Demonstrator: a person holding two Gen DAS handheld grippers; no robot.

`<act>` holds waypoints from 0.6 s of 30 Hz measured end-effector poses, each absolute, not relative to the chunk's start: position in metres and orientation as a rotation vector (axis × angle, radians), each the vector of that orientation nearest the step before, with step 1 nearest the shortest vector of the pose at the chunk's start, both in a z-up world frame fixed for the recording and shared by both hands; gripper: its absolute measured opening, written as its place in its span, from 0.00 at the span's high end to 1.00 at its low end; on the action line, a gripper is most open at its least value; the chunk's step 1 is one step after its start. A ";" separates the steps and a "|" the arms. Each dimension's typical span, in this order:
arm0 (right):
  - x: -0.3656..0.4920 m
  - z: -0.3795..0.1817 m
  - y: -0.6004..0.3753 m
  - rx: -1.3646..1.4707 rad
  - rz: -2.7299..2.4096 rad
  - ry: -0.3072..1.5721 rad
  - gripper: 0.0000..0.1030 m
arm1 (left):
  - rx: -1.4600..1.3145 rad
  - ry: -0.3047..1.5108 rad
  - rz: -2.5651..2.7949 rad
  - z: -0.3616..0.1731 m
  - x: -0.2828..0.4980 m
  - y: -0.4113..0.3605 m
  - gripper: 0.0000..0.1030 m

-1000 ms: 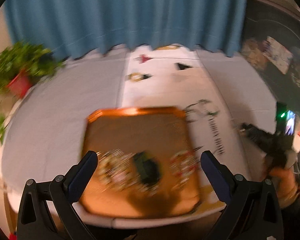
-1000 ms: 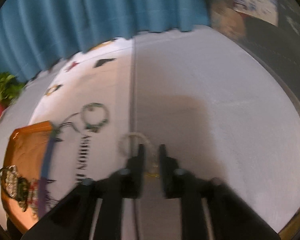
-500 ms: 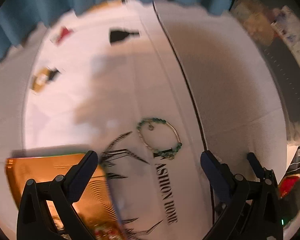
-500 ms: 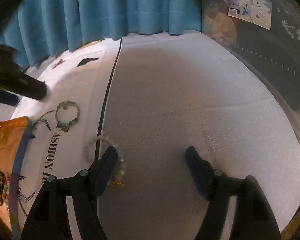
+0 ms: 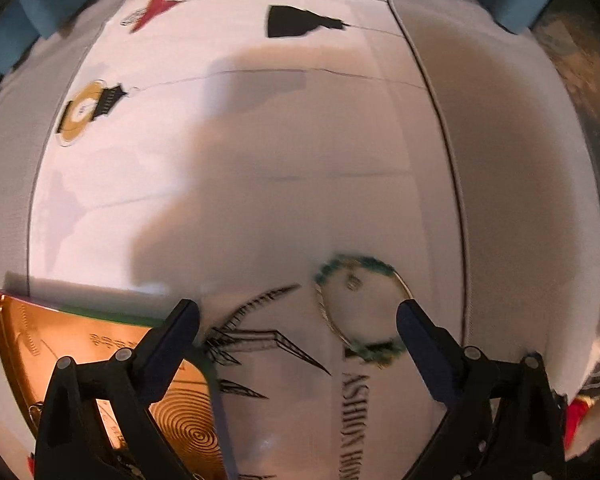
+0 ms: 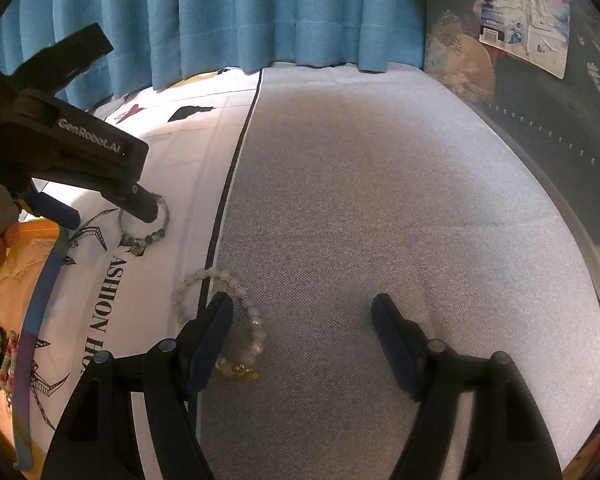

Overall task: Organize jewelry
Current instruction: 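Grasp the white beaded bracelet with the right tool while the left tool grasps a green-beaded bracelet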

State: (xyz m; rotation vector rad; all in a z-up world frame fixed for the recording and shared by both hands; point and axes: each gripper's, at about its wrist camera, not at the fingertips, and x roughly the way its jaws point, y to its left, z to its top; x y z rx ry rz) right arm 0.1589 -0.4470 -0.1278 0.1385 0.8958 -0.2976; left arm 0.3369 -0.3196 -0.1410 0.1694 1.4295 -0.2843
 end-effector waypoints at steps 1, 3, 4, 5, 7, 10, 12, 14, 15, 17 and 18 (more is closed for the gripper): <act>0.159 -0.128 -0.447 0.137 -0.299 0.897 0.29 | 0.182 1.430 -0.277 -0.142 0.336 -0.321 0.06; 0.160 -0.128 -0.448 0.140 -0.298 0.899 0.29 | 0.221 1.426 -0.263 -0.145 0.335 -0.326 0.05; 0.161 -0.128 -0.448 0.139 -0.299 0.902 0.29 | 0.233 1.413 -0.268 -0.145 0.333 -0.329 0.06; 0.162 -0.128 -0.448 0.140 -0.300 0.904 0.29 | 0.239 1.408 -0.273 -0.145 0.332 -0.332 0.06; 0.164 -0.127 -0.448 0.141 -0.301 0.907 0.29 | 0.241 1.409 -0.277 -0.145 0.331 -0.333 0.07; 0.164 -0.127 -0.448 0.141 -0.300 0.908 0.29 | 0.246 1.396 -0.286 -0.143 0.330 -0.335 0.16; 0.164 -0.127 -0.448 0.141 -0.301 0.908 0.31 | 0.251 1.368 -0.301 -0.137 0.333 -0.342 0.41; 0.162 -0.125 -0.446 0.133 -0.285 0.895 0.66 | 0.272 1.338 -0.348 -0.129 0.330 -0.347 0.94; 0.162 -0.123 -0.443 0.126 -0.272 0.892 0.93 | 0.263 1.359 -0.397 -0.129 0.330 -0.350 0.94; 0.161 -0.123 -0.442 0.124 -0.260 0.903 0.94 | 0.271 1.345 -0.423 -0.126 0.327 -0.351 0.94; 0.161 -0.124 -0.443 0.132 -0.257 0.899 0.94 | 0.278 1.328 -0.435 -0.124 0.324 -0.352 0.94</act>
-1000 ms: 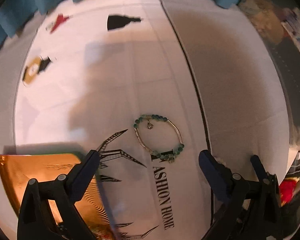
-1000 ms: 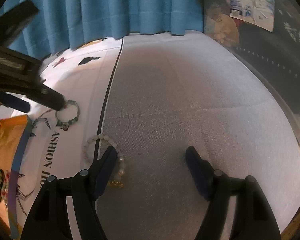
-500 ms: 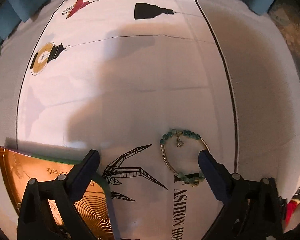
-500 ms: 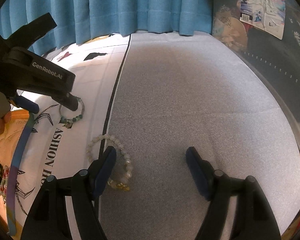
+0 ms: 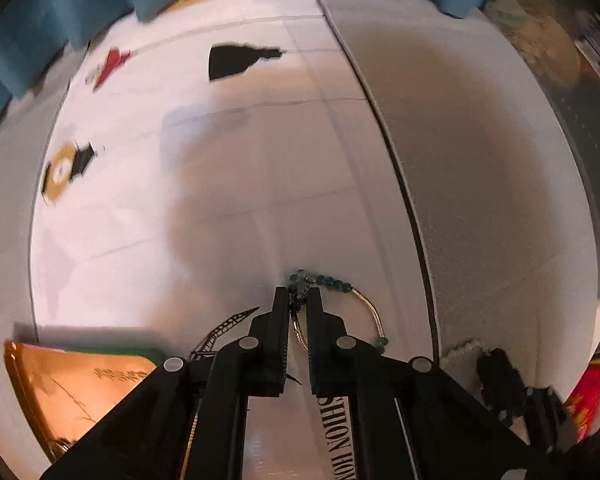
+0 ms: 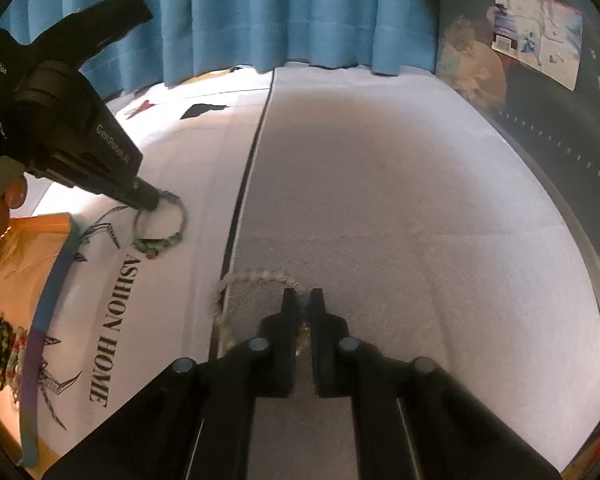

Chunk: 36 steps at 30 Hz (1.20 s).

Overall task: Organize jewelry
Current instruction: 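Grasp the white beaded bracelet with the right tool while the left tool grasps a green-beaded bracelet, then carry both bracelets over the orange tray and open both tools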

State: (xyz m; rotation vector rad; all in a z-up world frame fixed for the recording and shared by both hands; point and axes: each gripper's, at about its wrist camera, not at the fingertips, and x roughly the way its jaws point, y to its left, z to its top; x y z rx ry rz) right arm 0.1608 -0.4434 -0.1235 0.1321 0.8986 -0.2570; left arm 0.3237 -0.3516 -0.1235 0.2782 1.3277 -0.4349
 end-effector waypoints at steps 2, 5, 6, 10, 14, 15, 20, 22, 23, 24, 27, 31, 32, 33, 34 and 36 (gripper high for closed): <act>0.159 -0.123 -0.451 0.196 -0.246 0.889 0.94 | 0.270 1.312 -0.453 -0.117 0.320 -0.352 0.97; 0.155 -0.118 -0.455 0.230 -0.253 0.857 0.94 | 0.258 1.280 -0.474 -0.103 0.315 -0.349 0.97; 0.153 -0.115 -0.456 0.230 -0.258 0.844 0.94 | 0.255 1.273 -0.479 -0.098 0.317 -0.347 0.97; 0.146 -0.102 -0.458 0.254 -0.267 0.796 0.94 | 0.254 1.223 -0.501 -0.079 0.302 -0.339 0.97; 0.140 -0.090 -0.456 0.250 -0.281 0.772 0.94 | 0.239 1.191 -0.512 -0.062 0.293 -0.327 0.97; 0.139 -0.087 -0.456 0.247 -0.282 0.769 0.94 | 0.234 1.180 -0.515 -0.055 0.289 -0.325 0.97; 0.129 -0.064 -0.448 0.219 -0.294 0.746 0.94 | 0.199 1.135 -0.543 -0.023 0.271 -0.308 0.97; 0.124 -0.055 -0.445 0.202 -0.295 0.741 0.94 | 0.179 1.114 -0.554 -0.006 0.261 -0.296 0.97; 0.122 -0.051 -0.443 0.194 -0.296 0.738 0.94 | 0.172 1.107 -0.556 -0.001 0.258 -0.293 0.97; 0.117 -0.044 -0.440 0.183 -0.298 0.734 0.94 | 0.165 1.096 -0.561 0.006 0.252 -0.287 0.97; 0.106 -0.029 -0.433 0.164 -0.294 0.723 0.94 | 0.145 1.069 -0.579 0.026 0.234 -0.270 0.97; 0.087 -0.006 -0.414 0.134 -0.275 0.704 0.94 | 0.115 1.022 -0.590 0.052 0.205 -0.241 0.97; 0.080 0.001 -0.407 0.130 -0.260 0.699 0.94 | 0.109 1.015 -0.592 0.057 0.198 -0.235 0.97; 0.076 0.006 -0.403 0.127 -0.247 0.696 0.94 | 0.100 1.006 -0.594 0.062 0.190 -0.225 0.97; 0.072 0.010 -0.397 0.123 -0.235 0.693 0.94 | 0.095 0.999 -0.599 0.067 0.181 -0.215 0.97; 0.064 0.018 -0.382 0.107 -0.205 0.695 0.94 | 0.085 0.993 -0.597 0.071 0.169 -0.199 0.97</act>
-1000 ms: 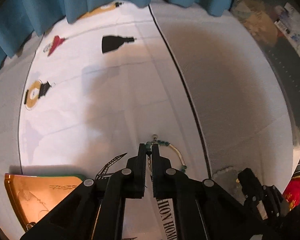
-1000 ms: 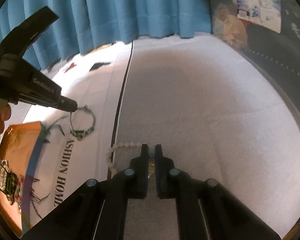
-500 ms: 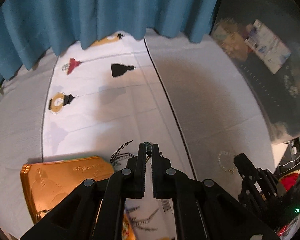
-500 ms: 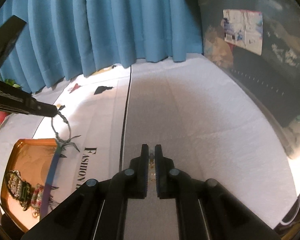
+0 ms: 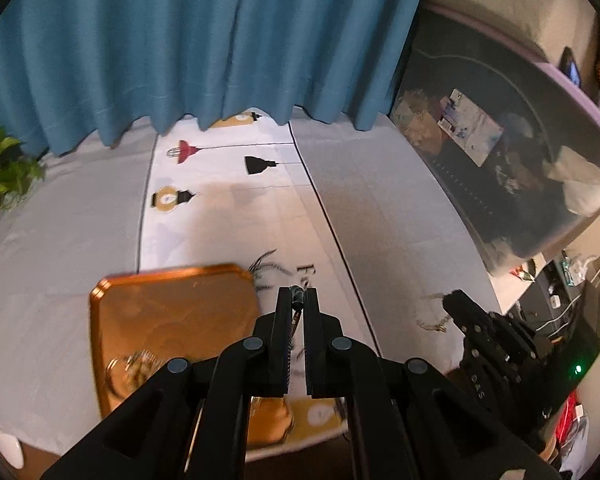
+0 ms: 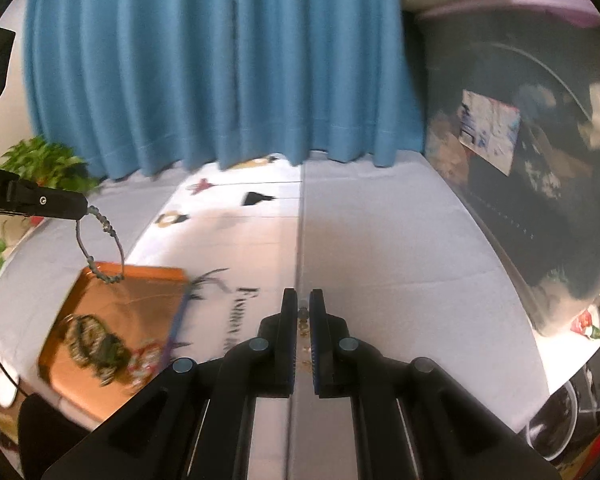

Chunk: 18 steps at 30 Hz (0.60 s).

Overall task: Organize jewelry
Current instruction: 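Carry both bracelets over the orange tray and open both tools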

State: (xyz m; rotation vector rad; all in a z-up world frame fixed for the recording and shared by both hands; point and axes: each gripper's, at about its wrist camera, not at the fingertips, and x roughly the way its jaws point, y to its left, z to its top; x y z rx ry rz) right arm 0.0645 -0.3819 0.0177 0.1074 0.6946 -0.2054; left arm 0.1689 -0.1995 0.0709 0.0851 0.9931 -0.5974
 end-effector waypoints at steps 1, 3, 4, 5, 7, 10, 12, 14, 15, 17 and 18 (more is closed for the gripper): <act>0.061 0.020 -0.375 0.102 -0.192 0.696 0.94 | 0.081 0.989 -0.592 0.073 0.161 -0.189 0.97; 0.055 0.025 -0.359 0.096 -0.155 0.702 0.94 | 0.072 0.983 -0.580 0.076 0.149 -0.173 0.97; 0.052 0.026 -0.352 0.097 -0.139 0.704 0.94 | 0.068 0.981 -0.575 0.076 0.145 -0.165 0.97; 0.049 0.028 -0.343 0.098 -0.119 0.706 0.94 | 0.062 0.980 -0.569 0.077 0.139 -0.155 0.97; 0.043 0.031 -0.328 0.094 -0.088 0.708 0.94 | 0.047 0.978 -0.557 0.078 0.126 -0.135 0.97; 0.037 0.035 -0.303 0.072 -0.044 0.711 0.94 | 0.020 0.980 -0.542 0.076 0.113 -0.109 0.97; 0.035 0.037 -0.287 0.054 -0.022 0.713 0.94 | 0.011 0.975 -0.528 0.075 0.107 -0.094 0.97; 0.032 0.038 -0.269 0.034 0.011 0.715 0.94 | 0.000 0.975 -0.515 0.074 0.102 -0.083 0.97; 0.032 0.038 -0.264 0.027 0.021 0.716 0.94 | -0.008 0.976 -0.510 0.073 0.100 -0.075 0.97; 0.031 0.039 -0.247 0.010 0.057 0.715 0.94 | -0.021 0.982 -0.500 0.070 0.098 -0.065 0.97; 0.031 0.039 -0.243 0.006 0.069 0.715 0.94 | -0.029 0.984 -0.493 0.067 0.098 -0.059 0.97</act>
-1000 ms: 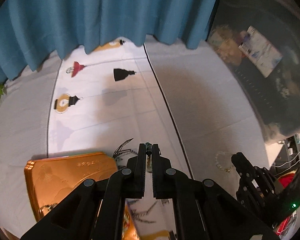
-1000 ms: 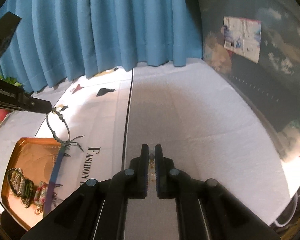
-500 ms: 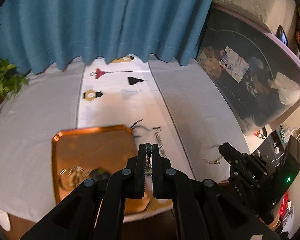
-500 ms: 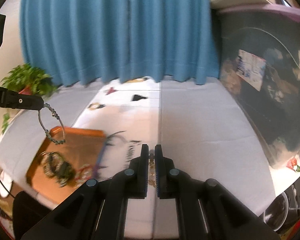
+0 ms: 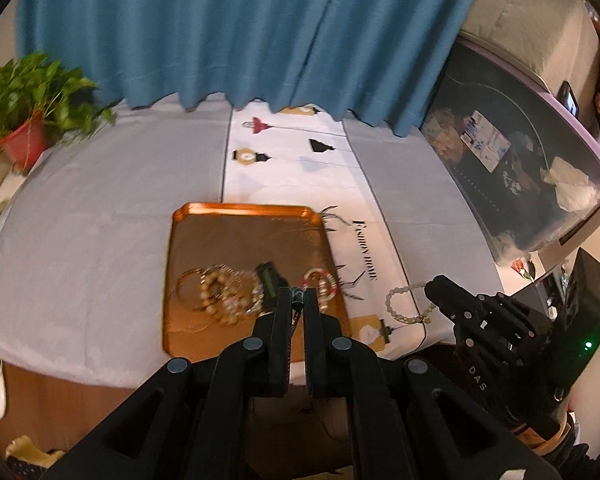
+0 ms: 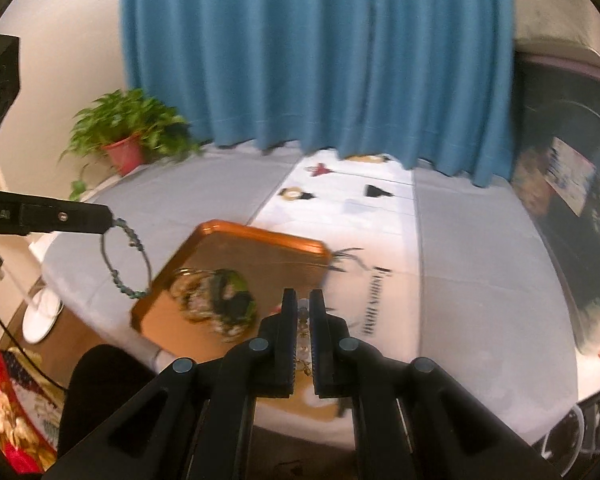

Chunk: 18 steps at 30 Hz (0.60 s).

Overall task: Organize jewelry
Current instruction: 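Carry both bracelets over the orange tray and open both tools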

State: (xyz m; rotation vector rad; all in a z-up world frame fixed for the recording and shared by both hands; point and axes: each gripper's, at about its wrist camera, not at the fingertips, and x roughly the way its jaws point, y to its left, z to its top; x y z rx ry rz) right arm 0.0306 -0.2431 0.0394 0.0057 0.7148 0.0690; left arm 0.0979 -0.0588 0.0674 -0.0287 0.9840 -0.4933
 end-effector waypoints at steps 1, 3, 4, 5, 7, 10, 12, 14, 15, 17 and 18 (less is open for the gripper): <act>0.031 0.040 -0.236 -0.001 0.086 0.715 0.94 | -0.034 0.985 -0.484 0.065 0.098 -0.053 0.97; 0.032 0.040 -0.226 -0.011 0.114 0.715 0.94 | -0.045 0.989 -0.474 0.062 0.099 -0.044 0.97; 0.034 0.039 -0.221 -0.017 0.127 0.716 0.94 | -0.055 0.992 -0.465 0.059 0.101 -0.039 0.97; 0.035 0.038 -0.216 -0.021 0.138 0.717 0.94 | -0.059 0.993 -0.460 0.058 0.101 -0.036 0.97; 0.039 0.037 -0.210 -0.026 0.153 0.721 0.94 | -0.071 0.998 -0.446 0.053 0.107 -0.028 0.97; 0.048 0.032 -0.204 -0.029 0.167 0.734 0.94 | -0.082 1.007 -0.434 0.047 0.115 -0.020 0.97; 0.054 0.029 -0.204 -0.029 0.169 0.744 0.94 | -0.084 1.010 -0.424 0.042 0.120 -0.020 0.97; 0.060 0.025 -0.203 -0.029 0.166 0.754 0.94 | -0.086 1.015 -0.423 0.038 0.126 -0.019 0.97; 0.062 0.023 -0.203 -0.029 0.166 0.758 0.94 | -0.089 1.017 -0.423 0.036 0.129 -0.019 0.97; 0.068 0.020 -0.204 -0.027 0.162 0.764 0.94 | -0.085 1.018 -0.422 0.032 0.135 -0.020 0.97; 0.070 0.018 -0.204 -0.025 0.160 0.767 0.94 | -0.085 1.019 -0.422 0.030 0.138 -0.021 0.97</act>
